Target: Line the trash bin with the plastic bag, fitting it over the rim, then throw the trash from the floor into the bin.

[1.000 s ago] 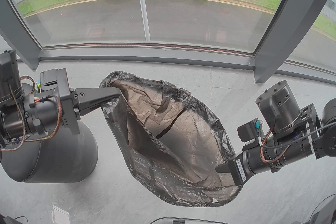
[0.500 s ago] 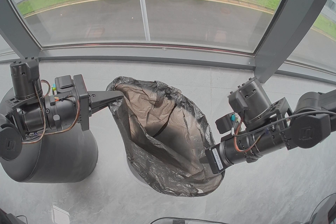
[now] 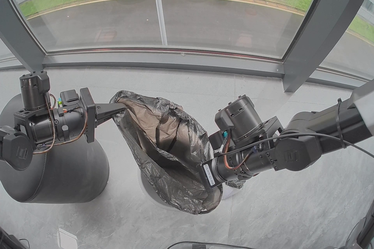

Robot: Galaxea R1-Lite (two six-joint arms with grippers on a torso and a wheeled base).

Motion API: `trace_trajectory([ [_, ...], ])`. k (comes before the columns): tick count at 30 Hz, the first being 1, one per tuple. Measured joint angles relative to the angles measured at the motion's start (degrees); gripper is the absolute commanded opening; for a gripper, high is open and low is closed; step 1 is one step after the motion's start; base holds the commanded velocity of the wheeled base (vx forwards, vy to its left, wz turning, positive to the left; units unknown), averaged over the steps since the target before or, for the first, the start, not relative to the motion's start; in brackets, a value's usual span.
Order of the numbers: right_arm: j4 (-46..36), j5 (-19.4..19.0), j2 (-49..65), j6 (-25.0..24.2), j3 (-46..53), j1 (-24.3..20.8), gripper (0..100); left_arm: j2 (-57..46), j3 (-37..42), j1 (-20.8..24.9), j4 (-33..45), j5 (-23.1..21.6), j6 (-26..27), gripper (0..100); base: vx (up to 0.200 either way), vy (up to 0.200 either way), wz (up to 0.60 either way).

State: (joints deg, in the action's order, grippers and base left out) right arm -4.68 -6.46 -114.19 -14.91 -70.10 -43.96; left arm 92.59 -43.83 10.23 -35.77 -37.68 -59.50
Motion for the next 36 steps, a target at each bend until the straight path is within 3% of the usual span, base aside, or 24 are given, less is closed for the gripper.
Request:
trace_trajectory([
  [11,0.91,0.23,-6.14,-0.11,-3.91,-0.66,0,4.33,-0.13,-3.21,-6.62,-3.07,-0.02,0,0.000,0.000,0.00],
  [36,1.12,2.41,-17.51,-0.85,-12.42,-1.77,0,12.57,-0.38,-7.86,-7.36,-4.08,3.45,0,0.000,0.000,0.00],
])
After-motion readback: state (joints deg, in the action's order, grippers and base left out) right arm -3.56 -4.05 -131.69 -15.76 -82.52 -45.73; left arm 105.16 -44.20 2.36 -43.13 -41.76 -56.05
